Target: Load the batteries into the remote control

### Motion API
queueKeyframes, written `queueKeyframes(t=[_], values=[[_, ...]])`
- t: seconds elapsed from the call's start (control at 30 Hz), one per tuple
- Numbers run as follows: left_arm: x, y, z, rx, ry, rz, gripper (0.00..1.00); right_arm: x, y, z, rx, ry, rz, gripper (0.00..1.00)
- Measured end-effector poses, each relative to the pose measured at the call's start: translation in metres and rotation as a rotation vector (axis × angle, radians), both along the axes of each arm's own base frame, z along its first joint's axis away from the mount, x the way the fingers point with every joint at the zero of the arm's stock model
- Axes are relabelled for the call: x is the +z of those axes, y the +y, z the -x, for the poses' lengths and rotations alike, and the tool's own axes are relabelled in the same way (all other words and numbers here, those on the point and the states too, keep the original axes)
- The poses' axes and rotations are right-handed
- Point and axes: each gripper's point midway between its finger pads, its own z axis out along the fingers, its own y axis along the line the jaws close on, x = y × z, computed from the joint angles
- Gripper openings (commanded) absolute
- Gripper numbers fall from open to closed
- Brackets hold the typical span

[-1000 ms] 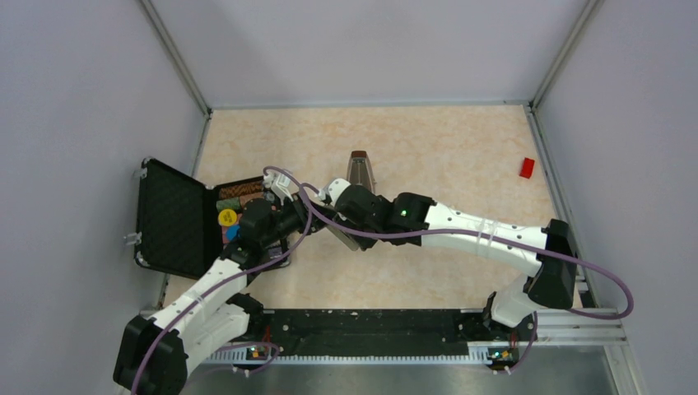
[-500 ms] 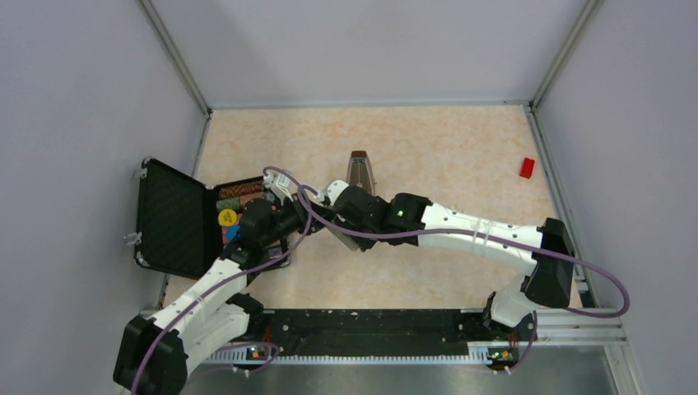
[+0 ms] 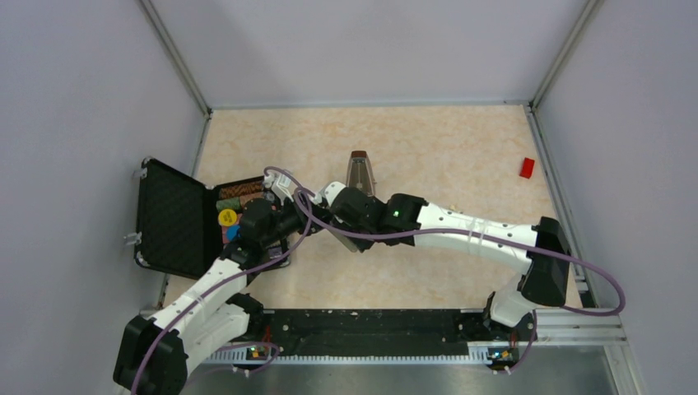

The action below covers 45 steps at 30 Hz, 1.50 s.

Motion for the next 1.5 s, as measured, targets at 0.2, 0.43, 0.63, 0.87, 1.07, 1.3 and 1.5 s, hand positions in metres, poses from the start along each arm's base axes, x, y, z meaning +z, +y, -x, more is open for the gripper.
queueKeyframes(t=[0.2, 0.43, 0.63, 0.87, 1.07, 1.3, 1.5], values=[[0.000, 0.000, 0.000, -0.001, 0.000, 0.001, 0.00, -0.001, 0.001, 0.000, 0.000, 0.004, 0.009, 0.00], [0.006, -0.002, -0.001, -0.003, -0.008, 0.026, 0.00, 0.004, 0.002, 0.000, -0.017, 0.010, 0.007, 0.06], [0.009, -0.003, -0.001, -0.003, -0.001, 0.042, 0.00, 0.005, 0.001, 0.001, -0.032, 0.021, 0.009, 0.16], [0.010, -0.003, -0.001, -0.001, 0.006, 0.051, 0.00, 0.007, 0.001, 0.000, -0.036, 0.021, 0.011, 0.35], [0.016, -0.004, -0.001, 0.000, 0.004, 0.074, 0.00, 0.009, 0.003, 0.000, -0.040, 0.019, -0.003, 0.50], [0.020, -0.004, -0.002, 0.007, 0.002, 0.092, 0.00, 0.011, 0.003, 0.000, -0.042, 0.019, -0.010, 0.71], [0.021, -0.004, -0.003, 0.018, 0.006, 0.097, 0.00, 0.026, 0.001, 0.001, -0.062, 0.014, -0.059, 0.82]])
